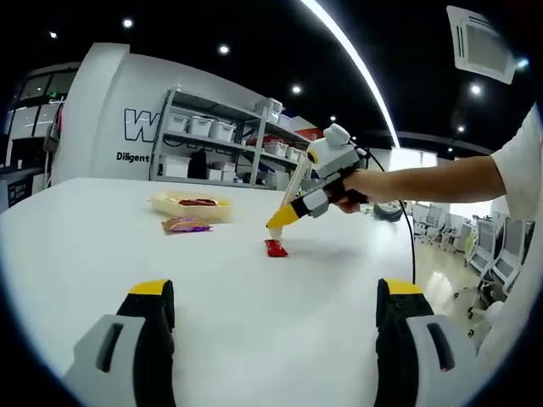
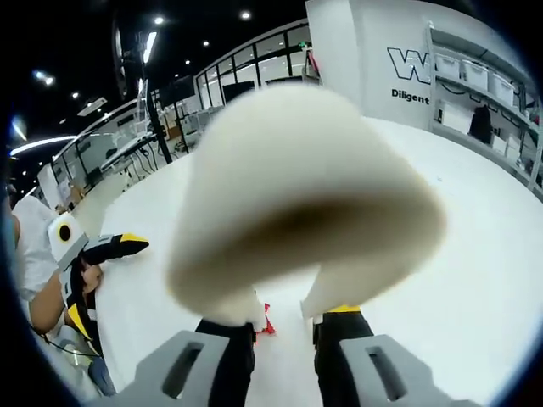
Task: Place the target food into the container with the food tongs after gripping and lifting it, then release it inside without dropping or visibly crushing the food.
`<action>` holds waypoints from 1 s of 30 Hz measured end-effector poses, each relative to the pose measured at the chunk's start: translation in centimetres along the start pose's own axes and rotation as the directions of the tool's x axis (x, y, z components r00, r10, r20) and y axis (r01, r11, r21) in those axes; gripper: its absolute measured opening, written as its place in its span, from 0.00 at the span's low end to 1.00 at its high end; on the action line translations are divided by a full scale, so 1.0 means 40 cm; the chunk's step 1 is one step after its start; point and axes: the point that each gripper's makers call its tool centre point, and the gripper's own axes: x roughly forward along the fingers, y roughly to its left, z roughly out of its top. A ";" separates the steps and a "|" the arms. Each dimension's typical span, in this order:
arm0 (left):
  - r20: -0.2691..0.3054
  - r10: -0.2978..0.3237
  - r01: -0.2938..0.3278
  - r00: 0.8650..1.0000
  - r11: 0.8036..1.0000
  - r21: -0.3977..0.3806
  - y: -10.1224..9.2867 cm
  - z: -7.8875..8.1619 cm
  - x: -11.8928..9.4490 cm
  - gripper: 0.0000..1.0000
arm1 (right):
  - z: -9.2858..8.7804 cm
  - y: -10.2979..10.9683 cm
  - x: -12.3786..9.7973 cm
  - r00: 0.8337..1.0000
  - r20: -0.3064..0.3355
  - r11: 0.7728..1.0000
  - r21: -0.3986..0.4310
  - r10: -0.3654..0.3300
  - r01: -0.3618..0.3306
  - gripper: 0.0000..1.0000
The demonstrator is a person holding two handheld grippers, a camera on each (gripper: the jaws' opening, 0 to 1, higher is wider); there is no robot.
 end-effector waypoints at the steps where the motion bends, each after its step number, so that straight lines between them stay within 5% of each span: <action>1: 0.001 0.000 0.000 1.000 1.000 -0.005 0.000 0.000 0.000 0.97 | -0.007 0.003 0.001 1.000 -0.006 1.000 0.001 0.006 -0.006 0.20; 14: 0.002 -0.008 0.008 1.000 1.000 -0.015 -0.002 0.000 0.003 0.97 | -0.045 0.065 -0.035 0.997 -0.040 0.998 0.010 0.066 -0.066 0.20; 18: 0.000 -0.008 0.008 1.000 1.000 -0.012 -0.003 0.000 0.003 0.97 | -0.005 0.076 -0.043 0.994 0.027 0.994 0.022 0.110 -0.111 0.21; 30: 0.004 -0.009 0.009 1.000 1.000 -0.023 -0.004 0.002 0.002 0.97 | -0.031 0.084 0.025 0.993 -0.050 0.992 -0.068 0.104 -0.107 0.21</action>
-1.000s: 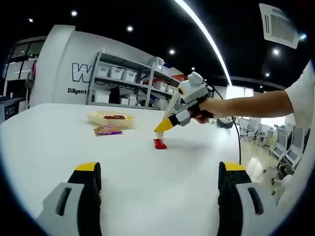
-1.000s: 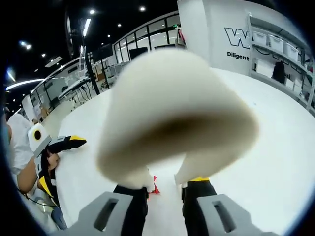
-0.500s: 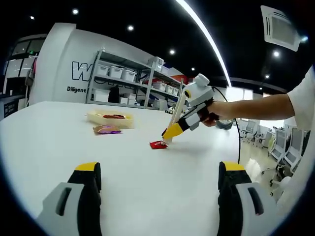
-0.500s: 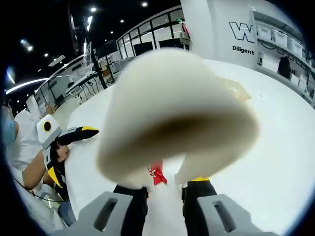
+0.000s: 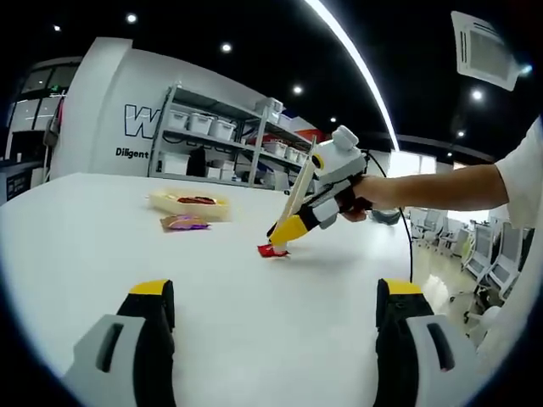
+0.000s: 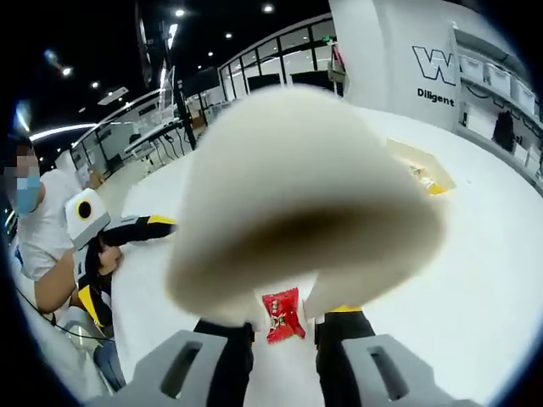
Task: Place the target food into the container with the food tongs after gripping and lifting it, then release it inside without dropping or visibly crushing the food.
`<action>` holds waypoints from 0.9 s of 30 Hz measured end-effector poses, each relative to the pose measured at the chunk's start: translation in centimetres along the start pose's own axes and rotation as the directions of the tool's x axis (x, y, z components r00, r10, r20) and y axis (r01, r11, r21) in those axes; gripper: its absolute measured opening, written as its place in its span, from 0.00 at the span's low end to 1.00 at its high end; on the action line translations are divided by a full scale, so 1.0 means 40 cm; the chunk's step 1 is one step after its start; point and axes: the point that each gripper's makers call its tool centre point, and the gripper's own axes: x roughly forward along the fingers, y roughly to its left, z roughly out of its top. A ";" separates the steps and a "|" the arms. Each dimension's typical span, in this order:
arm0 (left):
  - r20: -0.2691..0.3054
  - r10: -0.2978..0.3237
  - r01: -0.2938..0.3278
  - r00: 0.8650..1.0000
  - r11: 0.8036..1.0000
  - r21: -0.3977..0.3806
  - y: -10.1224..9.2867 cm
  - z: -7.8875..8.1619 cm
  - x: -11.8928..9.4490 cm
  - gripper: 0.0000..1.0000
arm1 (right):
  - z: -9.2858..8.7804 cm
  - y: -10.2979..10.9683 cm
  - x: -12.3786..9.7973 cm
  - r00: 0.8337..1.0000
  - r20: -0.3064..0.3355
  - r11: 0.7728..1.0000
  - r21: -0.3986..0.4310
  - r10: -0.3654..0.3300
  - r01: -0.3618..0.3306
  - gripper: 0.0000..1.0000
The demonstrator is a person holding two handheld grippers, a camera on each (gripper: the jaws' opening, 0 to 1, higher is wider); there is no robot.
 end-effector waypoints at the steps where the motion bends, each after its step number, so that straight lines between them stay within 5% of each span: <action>1: -0.002 -0.001 0.001 1.000 1.000 -0.001 0.000 -0.001 0.000 0.97 | 0.011 -0.002 -0.003 1.000 0.028 1.000 -0.016 -0.006 0.006 0.21; 10: -0.010 0.003 -0.003 1.000 1.000 0.001 0.001 -0.003 0.002 0.97 | 0.003 0.008 -0.011 0.999 0.012 0.996 -0.075 -0.049 0.050 0.13; 13: -0.019 0.001 -0.001 1.000 1.000 0.000 -0.001 -0.007 0.004 0.97 | 0.013 0.004 -0.020 0.998 0.044 0.999 -0.022 -0.047 0.048 0.13; 16: -0.011 0.004 -0.004 1.000 1.000 -0.006 0.002 -0.003 0.002 0.97 | 0.047 0.007 -0.041 0.993 0.116 0.998 0.058 -0.026 0.019 0.13; 27: -0.004 0.012 -0.012 1.000 1.000 -0.007 0.006 0.001 0.003 0.97 | 0.184 -0.046 -0.143 0.959 0.271 0.994 0.099 -0.080 0.055 0.14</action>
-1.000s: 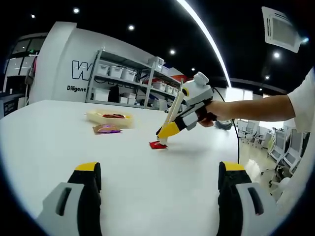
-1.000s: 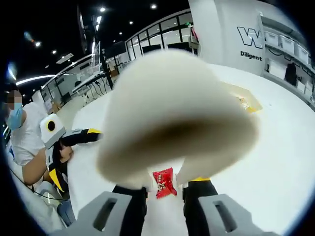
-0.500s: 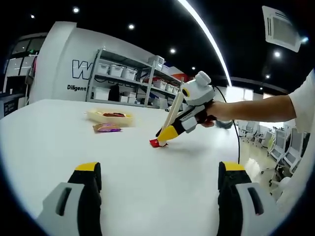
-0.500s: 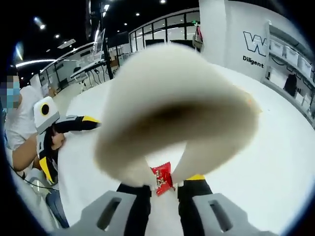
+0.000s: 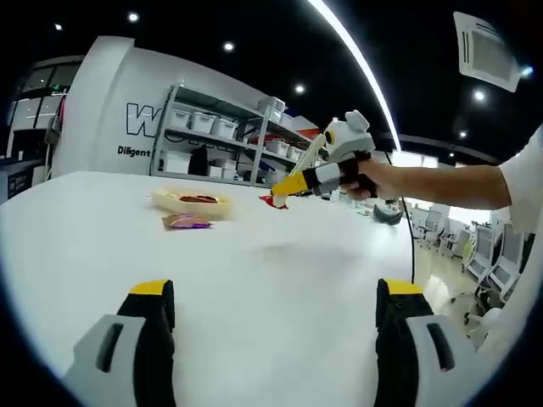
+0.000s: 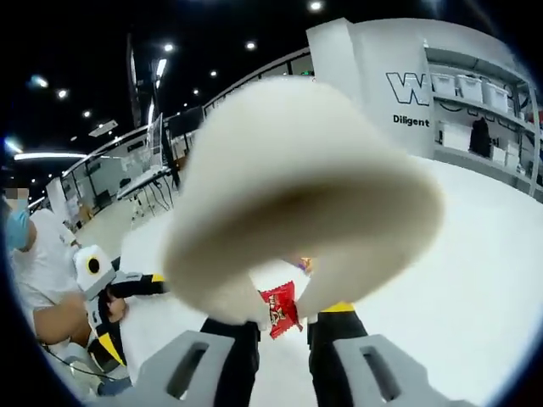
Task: Place the target food into the container with the food tongs after gripping and lifting it, then release it inside without dropping or visibly crushing the food.
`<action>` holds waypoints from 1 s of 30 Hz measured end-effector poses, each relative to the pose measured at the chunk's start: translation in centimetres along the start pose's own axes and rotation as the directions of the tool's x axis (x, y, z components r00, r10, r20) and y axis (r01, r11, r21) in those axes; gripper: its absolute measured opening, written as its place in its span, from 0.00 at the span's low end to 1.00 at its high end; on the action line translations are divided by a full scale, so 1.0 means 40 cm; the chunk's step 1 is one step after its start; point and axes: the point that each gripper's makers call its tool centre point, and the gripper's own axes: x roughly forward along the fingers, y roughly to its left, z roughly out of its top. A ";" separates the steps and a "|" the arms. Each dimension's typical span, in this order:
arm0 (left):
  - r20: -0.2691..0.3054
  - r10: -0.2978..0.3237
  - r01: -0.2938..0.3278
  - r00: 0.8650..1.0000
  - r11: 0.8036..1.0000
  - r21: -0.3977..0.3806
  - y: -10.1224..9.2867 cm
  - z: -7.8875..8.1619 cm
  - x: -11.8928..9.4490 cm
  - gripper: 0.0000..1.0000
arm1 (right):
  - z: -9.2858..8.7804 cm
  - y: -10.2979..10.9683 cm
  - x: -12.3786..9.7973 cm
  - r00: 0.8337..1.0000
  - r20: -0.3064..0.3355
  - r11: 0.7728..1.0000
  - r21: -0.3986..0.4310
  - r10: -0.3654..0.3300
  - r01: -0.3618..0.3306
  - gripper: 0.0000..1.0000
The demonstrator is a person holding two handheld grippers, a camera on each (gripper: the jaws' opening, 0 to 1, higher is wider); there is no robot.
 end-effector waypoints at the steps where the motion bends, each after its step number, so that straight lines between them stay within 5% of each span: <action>1: 0.002 0.005 -0.005 1.000 1.000 0.003 0.001 0.001 -0.001 0.97 | 0.006 -0.002 -0.001 1.000 0.004 1.000 0.002 -0.002 0.002 0.14; 6: -0.031 0.016 -0.014 0.999 0.999 0.047 0.002 -0.002 0.001 0.97 | 0.074 -0.037 0.004 0.998 0.049 0.999 0.016 -0.041 0.040 0.14; 10: 0.030 0.040 -0.042 0.999 0.996 0.081 0.013 0.054 -0.002 0.96 | 0.103 -0.074 0.032 0.996 0.066 0.997 0.038 -0.065 0.063 0.14; 21: 0.180 0.072 -0.083 0.981 0.995 0.056 0.067 0.107 -0.021 0.95 | 0.126 -0.177 0.127 0.987 0.060 0.987 0.062 -0.151 0.147 0.15; 30: 0.234 0.091 -0.098 0.968 0.995 0.018 0.087 0.124 -0.034 0.96 | 0.111 -0.270 0.208 0.977 0.029 0.973 0.105 -0.209 0.205 0.13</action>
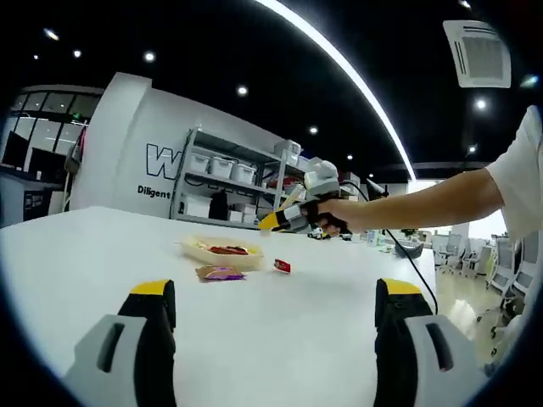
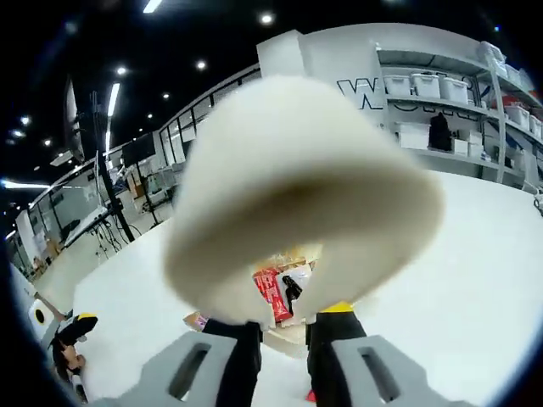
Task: Place the target food into the container with the food tongs after gripping and lifting it, then release it inside without dropping or visibly crushing the food.
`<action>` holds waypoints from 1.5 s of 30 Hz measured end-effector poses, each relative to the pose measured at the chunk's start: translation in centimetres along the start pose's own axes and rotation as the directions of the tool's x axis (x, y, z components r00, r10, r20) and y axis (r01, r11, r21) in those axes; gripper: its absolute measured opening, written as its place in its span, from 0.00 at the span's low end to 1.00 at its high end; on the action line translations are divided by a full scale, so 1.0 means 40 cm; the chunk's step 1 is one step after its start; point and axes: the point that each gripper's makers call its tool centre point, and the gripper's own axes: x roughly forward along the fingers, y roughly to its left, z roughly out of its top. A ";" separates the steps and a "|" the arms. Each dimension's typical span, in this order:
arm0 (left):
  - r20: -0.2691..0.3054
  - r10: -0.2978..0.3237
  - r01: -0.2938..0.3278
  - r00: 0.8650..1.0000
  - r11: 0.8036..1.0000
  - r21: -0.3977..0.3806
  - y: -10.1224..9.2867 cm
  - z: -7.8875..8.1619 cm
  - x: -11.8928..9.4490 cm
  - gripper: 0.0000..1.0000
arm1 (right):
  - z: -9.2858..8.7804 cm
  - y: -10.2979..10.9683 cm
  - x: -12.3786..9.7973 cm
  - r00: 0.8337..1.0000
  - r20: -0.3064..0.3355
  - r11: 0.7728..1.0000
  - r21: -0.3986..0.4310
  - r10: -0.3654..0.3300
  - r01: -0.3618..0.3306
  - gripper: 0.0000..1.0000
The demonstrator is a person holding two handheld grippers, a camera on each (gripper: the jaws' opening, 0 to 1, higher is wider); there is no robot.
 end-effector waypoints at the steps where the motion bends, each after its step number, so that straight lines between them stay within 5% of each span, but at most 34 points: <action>1: 0.000 0.002 -0.002 1.000 1.000 -0.001 0.001 0.000 0.002 0.96 | -0.011 -0.004 0.008 1.000 -0.014 1.000 -0.014 -0.005 0.005 0.13; 6: -0.001 -0.007 0.007 1.000 1.000 -0.003 -0.002 -0.002 0.004 0.96 | -0.043 -0.024 -0.020 0.999 -0.035 0.999 -0.038 -0.004 0.003 0.16; 12: -0.011 -0.015 0.015 1.000 1.000 0.006 -0.007 -0.007 0.008 0.96 | -0.103 -0.077 -0.065 0.998 -0.052 0.999 0.041 -0.021 0.023 0.19; 16: -0.019 -0.013 0.013 1.000 1.000 0.014 -0.009 -0.011 0.009 0.96 | -0.153 -0.089 -0.057 0.996 -0.072 0.998 -0.015 -0.054 0.053 0.20; 24: -0.040 -0.009 0.009 0.999 1.000 0.005 -0.005 -0.021 0.013 0.96 | -0.139 -0.108 -0.053 0.996 -0.014 0.996 -0.008 -0.088 0.088 0.21; 33: -0.047 -0.010 0.010 0.999 1.000 0.005 -0.007 -0.025 0.015 0.96 | -0.199 -0.117 -0.069 0.993 -0.072 0.996 -0.008 -0.089 0.089 0.21; 45: -0.061 -0.006 0.006 0.998 1.000 0.003 -0.007 -0.032 0.019 0.96 | -0.188 -0.134 -0.053 0.995 -0.046 0.995 -0.047 -0.090 0.088 0.13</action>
